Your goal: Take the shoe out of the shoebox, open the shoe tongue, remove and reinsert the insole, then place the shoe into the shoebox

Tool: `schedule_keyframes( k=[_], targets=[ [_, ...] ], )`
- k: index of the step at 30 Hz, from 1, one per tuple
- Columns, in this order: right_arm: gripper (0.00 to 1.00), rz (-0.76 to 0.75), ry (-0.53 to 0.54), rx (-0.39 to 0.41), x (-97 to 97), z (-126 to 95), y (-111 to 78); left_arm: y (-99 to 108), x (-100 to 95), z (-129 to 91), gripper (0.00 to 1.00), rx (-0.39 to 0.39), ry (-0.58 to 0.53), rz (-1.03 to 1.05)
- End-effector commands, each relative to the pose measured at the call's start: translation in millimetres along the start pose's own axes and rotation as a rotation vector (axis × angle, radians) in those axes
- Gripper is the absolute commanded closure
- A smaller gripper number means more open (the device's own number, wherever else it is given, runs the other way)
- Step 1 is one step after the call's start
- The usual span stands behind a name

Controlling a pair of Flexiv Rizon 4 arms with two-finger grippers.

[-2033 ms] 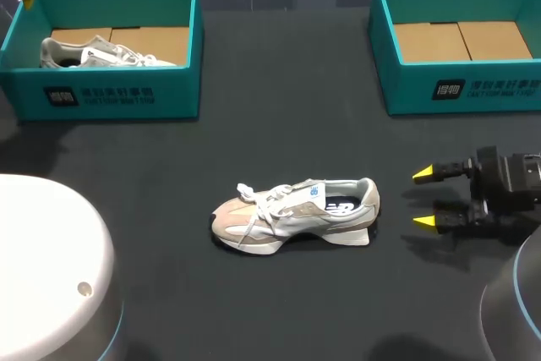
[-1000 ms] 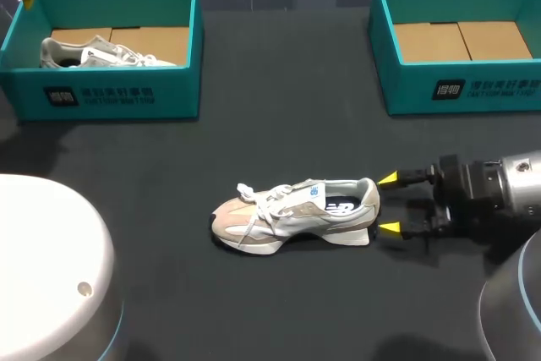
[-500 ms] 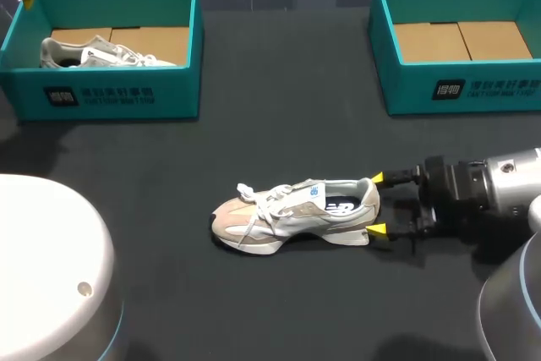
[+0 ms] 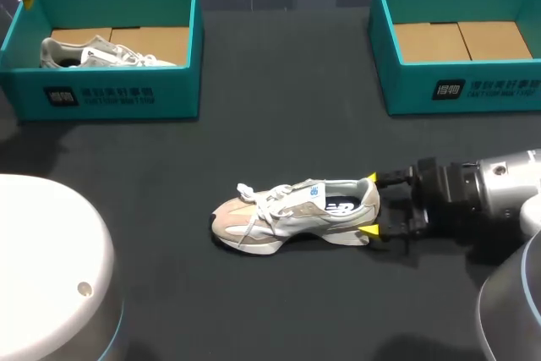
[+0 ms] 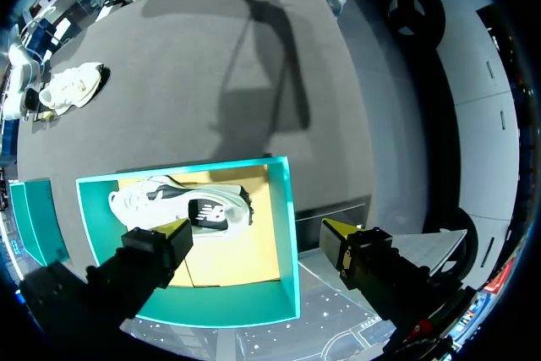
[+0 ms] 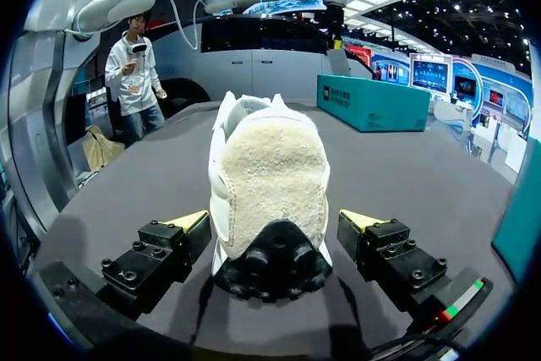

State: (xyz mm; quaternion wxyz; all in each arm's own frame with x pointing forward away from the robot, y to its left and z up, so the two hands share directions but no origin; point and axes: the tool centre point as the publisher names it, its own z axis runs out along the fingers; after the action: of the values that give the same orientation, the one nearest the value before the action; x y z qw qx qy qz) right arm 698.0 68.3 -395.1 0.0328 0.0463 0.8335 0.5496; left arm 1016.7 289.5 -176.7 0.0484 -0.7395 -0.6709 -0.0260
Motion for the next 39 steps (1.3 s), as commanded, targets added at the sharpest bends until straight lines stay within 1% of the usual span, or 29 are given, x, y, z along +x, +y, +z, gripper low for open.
schedule_keyframes(
  k=[1, 16, 25, 35, 36, 37, 38, 39],
  targets=[
    [0.00, -0.003, -0.001, 0.002, -0.6, 6.9, 0.2, 0.8, 0.5, -0.4, 0.00, 0.002, 0.001, 0.001],
    [0.00, -0.016, 0.014, -0.005, 0.2, 19.5, -0.4, 0.8, 0.5, -0.4, 0.00, 0.002, 0.001, 0.001],
    [0.00, -0.033, 0.017, -0.015, 0.9, 27.2, 2.9, 0.8, 0.5, -0.4, 0.00, 0.002, 0.001, 0.001],
    [0.00, -0.031, 0.028, -0.019, 2.3, 33.7, 0.5, 0.8, 0.5, -0.4, 0.00, 0.002, 0.001, 0.001],
    [0.08, -0.032, 0.028, -0.020, 2.2, 33.9, 0.8, 0.8, 0.5, -0.4, 0.00, 0.002, 0.001, 0.001],
    [0.22, -0.033, 0.028, -0.020, 2.0, 34.2, 1.1, 0.8, 0.5, -0.4, 0.00, 0.002, 0.001, 0.001],
    [0.53, -0.035, 0.027, -0.021, 1.6, 34.5, 1.6, 0.8, 0.5, -0.4, 0.00, 0.002, 0.001, 0.001],
    [0.62, -0.036, 0.027, -0.021, 1.2, 34.9, 1.8, 0.8, 0.5, -0.4, 0.00, 0.002, 0.001, 0.001]
  ],
)
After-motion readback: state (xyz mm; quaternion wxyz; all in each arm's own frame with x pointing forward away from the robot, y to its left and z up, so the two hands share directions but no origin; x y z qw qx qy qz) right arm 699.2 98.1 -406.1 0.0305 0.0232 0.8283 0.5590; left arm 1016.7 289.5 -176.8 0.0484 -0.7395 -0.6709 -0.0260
